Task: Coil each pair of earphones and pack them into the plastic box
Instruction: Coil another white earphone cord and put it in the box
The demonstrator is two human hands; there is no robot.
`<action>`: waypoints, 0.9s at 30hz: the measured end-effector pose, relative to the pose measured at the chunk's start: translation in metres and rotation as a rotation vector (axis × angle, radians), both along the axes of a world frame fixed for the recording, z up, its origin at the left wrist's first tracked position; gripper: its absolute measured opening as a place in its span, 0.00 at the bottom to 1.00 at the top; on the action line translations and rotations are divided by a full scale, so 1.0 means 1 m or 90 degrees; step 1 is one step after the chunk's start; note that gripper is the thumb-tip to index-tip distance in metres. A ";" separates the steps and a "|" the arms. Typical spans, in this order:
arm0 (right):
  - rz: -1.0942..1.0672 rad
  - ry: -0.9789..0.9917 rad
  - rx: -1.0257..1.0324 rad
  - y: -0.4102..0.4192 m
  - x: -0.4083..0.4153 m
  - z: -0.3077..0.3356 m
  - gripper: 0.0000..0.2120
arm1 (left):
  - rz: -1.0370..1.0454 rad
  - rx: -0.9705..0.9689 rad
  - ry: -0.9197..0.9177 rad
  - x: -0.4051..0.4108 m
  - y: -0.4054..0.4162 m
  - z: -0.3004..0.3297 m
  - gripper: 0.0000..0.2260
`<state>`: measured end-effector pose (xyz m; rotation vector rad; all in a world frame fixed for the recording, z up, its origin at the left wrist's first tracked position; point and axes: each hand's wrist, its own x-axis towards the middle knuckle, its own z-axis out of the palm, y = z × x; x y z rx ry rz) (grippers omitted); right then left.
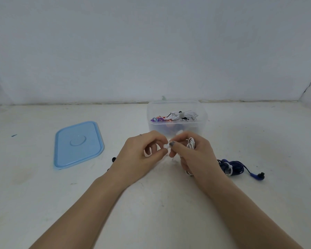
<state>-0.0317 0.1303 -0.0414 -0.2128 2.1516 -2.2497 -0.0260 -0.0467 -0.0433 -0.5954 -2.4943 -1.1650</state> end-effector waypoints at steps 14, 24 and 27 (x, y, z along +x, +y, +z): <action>0.062 -0.089 -0.079 0.006 -0.003 0.006 0.08 | -0.041 0.116 -0.073 0.001 -0.001 0.002 0.07; 0.132 -0.143 -0.098 0.013 -0.004 0.011 0.07 | -0.093 0.180 -0.117 0.001 -0.001 0.005 0.06; 0.140 -0.146 -0.099 0.012 -0.005 0.011 0.07 | -0.099 0.178 -0.119 0.001 -0.001 0.006 0.05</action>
